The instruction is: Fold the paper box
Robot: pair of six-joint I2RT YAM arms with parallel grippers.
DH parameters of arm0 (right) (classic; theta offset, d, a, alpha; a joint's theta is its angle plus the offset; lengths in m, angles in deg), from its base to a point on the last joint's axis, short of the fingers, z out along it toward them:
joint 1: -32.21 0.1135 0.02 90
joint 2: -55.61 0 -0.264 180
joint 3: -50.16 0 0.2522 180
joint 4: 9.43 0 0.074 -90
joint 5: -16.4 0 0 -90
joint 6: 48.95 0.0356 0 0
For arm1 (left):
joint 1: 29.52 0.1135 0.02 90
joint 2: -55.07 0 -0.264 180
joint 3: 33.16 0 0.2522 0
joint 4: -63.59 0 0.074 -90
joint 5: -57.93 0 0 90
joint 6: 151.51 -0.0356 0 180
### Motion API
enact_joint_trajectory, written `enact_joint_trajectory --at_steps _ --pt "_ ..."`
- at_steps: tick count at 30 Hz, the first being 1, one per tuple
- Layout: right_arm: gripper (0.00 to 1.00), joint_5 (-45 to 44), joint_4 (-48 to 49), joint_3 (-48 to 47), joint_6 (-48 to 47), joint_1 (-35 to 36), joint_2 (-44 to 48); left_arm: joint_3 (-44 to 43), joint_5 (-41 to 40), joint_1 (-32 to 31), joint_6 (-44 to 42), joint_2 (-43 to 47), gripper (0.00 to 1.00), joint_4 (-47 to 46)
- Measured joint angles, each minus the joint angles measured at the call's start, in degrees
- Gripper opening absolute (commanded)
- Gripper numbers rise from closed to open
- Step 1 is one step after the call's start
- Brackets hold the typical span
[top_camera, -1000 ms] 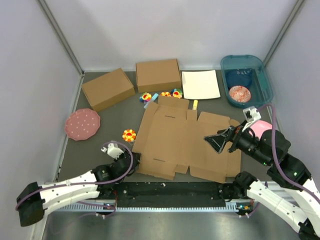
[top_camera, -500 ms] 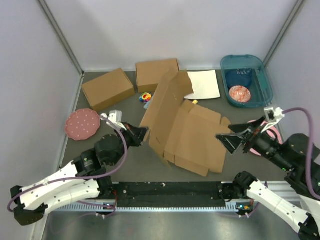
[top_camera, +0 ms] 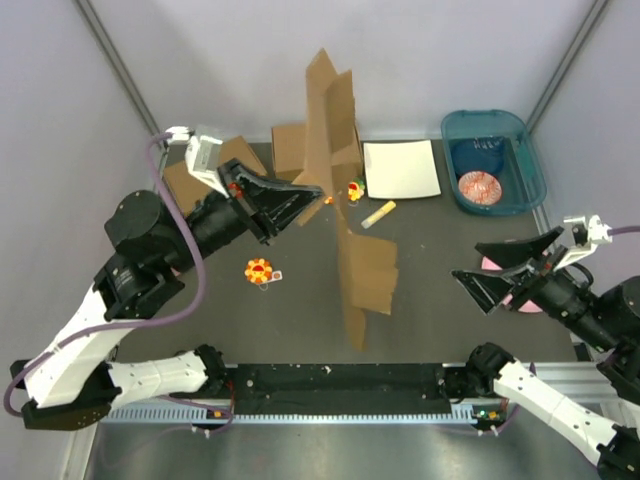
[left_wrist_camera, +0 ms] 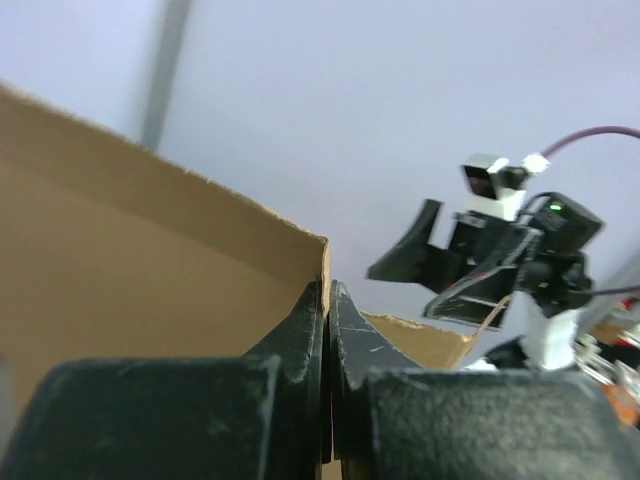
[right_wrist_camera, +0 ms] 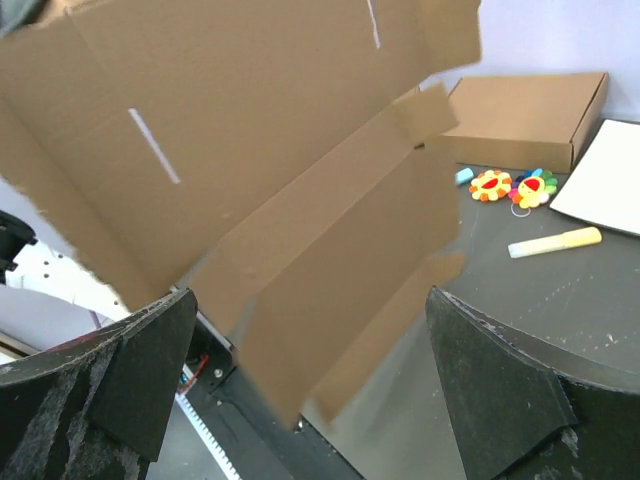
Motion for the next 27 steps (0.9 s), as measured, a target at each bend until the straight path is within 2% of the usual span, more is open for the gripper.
enact_joint_trajectory --at_steps 8,12,18,22,24,27 --pt "0.99 0.0 -2.7 -8.7 -1.4 0.0 -0.2 -17.6 19.8 0.0 7.7 -18.0 0.00 -0.5" --pt "0.99 -0.9 -3.4 -13.9 -2.3 0.0 0.0 -22.6 27.2 0.0 12.8 -25.7 0.00 -1.9" --pt "0.99 -3.0 -4.7 -16.5 -3.0 0.0 0.9 -26.3 32.1 0.0 15.5 -28.9 0.00 -2.5" --pt "0.99 -4.0 -5.9 -16.5 -3.1 0.0 0.9 -23.1 32.1 2.2 13.4 -24.0 0.00 -3.2" --pt "0.99 -4.1 -6.0 -16.5 -3.2 0.0 0.9 -16.8 32.5 6.8 13.4 -19.0 0.00 -5.8" --pt "0.99 -4.3 -6.0 -16.4 -3.2 0.0 0.9 -3.0 35.4 19.1 17.7 -12.0 0.00 -12.4"
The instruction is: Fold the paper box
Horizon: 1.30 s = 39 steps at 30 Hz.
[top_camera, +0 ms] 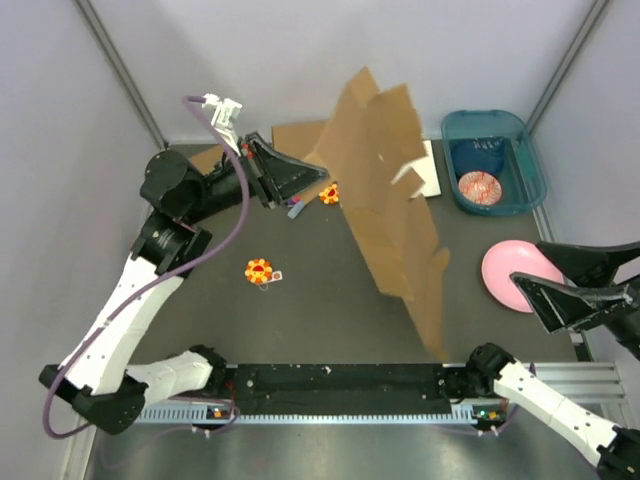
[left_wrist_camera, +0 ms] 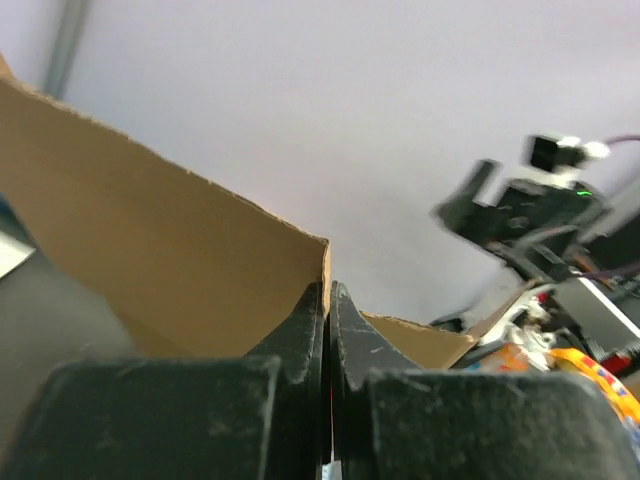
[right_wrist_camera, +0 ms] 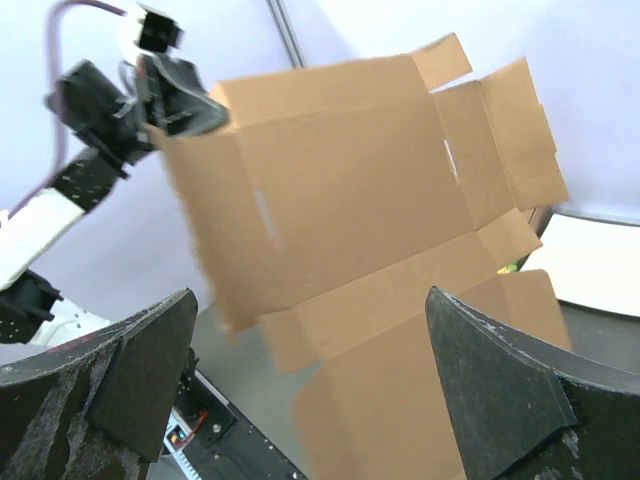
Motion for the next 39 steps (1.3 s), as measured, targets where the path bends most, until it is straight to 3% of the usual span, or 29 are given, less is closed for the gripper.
enact_joint_trajectory --at_steps 3,6,7,9,10,13,17,22,29,34,39 --pt "0.99 0.0 0.0 0.5 0.0 0.0 0.0 11.0 3.9 9.2 4.0 0.5 0.00 -7.0" --pt "0.99 0.0 -0.1 2.3 -0.2 0.0 -0.1 17.6 8.2 15.2 6.3 -6.0 0.00 -11.1" --pt "0.99 0.0 -0.1 2.7 -0.2 0.0 -0.2 18.9 9.8 16.9 7.1 -9.7 0.04 -11.5" --pt "0.99 0.0 -0.2 3.7 -0.5 0.0 -0.3 20.6 12.2 19.4 7.7 -15.4 0.24 -12.0" --pt "0.99 -0.1 -0.2 4.2 -0.6 0.0 -0.3 21.1 13.3 20.6 8.1 -17.8 0.51 -12.0" --pt "0.99 0.0 -0.3 5.9 -0.8 0.0 -0.3 21.6 14.8 23.4 7.3 -21.7 0.78 -10.1" --pt "0.99 -0.3 -0.3 8.5 -1.0 0.0 -0.3 20.8 8.3 24.2 1.8 -19.8 0.93 -2.2" --pt "0.99 -0.6 -0.2 11.6 -1.1 0.0 -0.3 22.9 -9.8 23.6 -2.3 -8.2 0.98 3.5" --pt "0.99 -0.8 1.3 18.3 -1.0 0.0 -0.5 42.5 -37.1 17.7 0.7 17.8 0.99 2.8" --pt "0.99 -0.3 3.2 21.4 -0.7 0.0 -2.0 54.3 -47.3 12.2 7.1 21.3 0.94 4.9" --pt "0.99 0.7 4.9 22.4 0.0 0.0 -3.7 57.8 -50.4 7.8 7.7 14.2 0.91 4.1"
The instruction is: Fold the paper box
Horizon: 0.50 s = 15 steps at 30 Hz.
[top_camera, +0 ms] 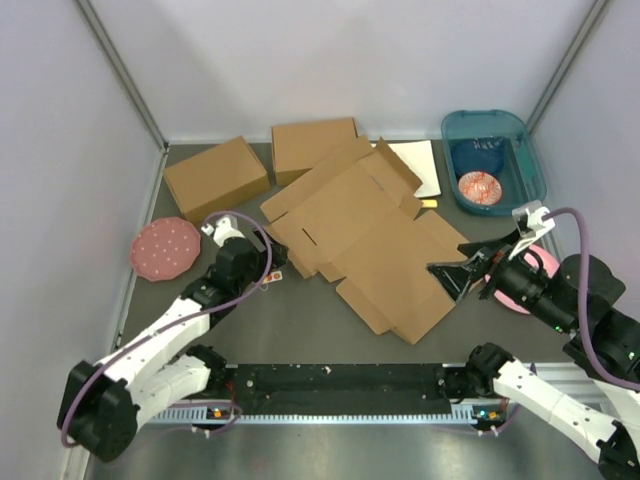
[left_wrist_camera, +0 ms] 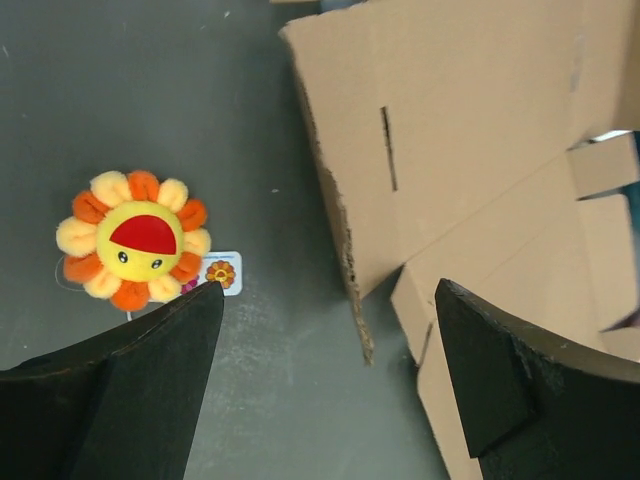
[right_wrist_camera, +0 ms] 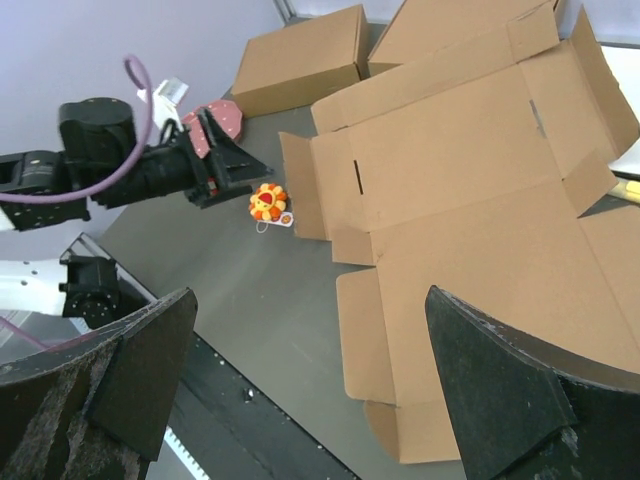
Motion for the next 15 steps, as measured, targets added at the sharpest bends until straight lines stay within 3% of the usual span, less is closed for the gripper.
enact_joint_trajectory --at_steps 7,12,14,15 --pt "0.98 0.5 0.8 0.6 1.2 0.0 -0.4 -2.2 0.4 -0.1 1.0 -12.4 0.89 -2.4" --pt "0.98 0.4 1.4 1.3 2.0 0.0 -0.2 -3.9 2.9 -0.1 0.6 -19.5 0.50 -6.5" --pt "0.98 0.4 1.5 1.4 2.1 0.0 -0.2 -5.0 4.7 -0.1 -0.2 -22.7 0.43 -8.0" --pt "0.98 0.4 1.6 1.4 2.1 0.0 -0.2 -5.6 5.8 -0.1 -0.8 -24.4 0.35 -8.8"
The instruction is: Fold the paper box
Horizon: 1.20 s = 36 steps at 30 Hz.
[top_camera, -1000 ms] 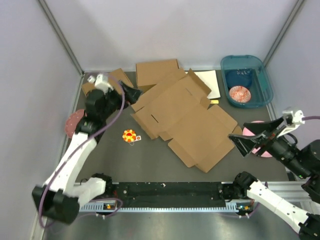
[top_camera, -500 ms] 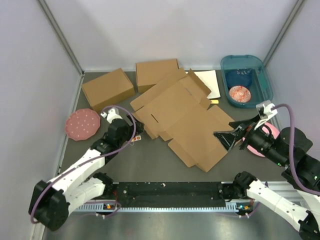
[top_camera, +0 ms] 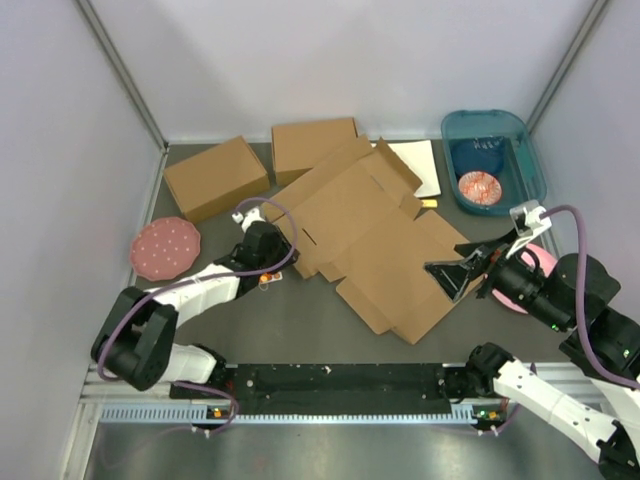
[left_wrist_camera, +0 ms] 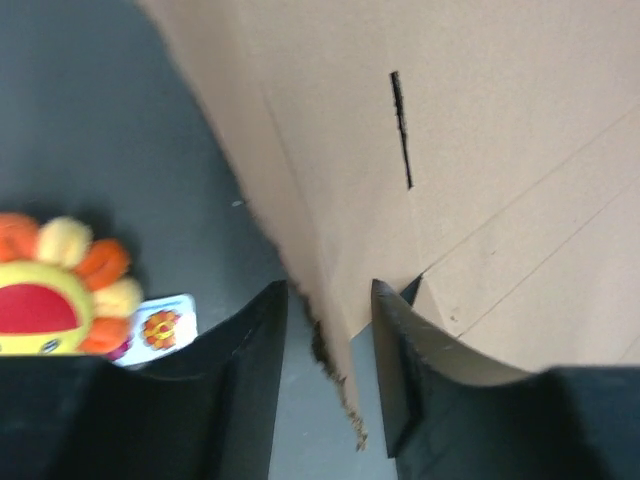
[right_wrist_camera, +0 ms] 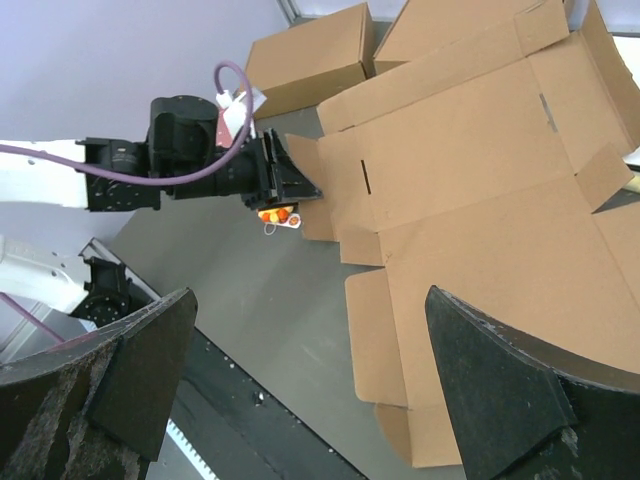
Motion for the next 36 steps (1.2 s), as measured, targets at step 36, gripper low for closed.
enact_joint_trajectory --at_steps 36 --pt "0.97 3.7 -2.5 -3.0 -0.1 0.0 -0.1 -40.5 47.2 9.9 -27.6 4.8 0.00 32.3"
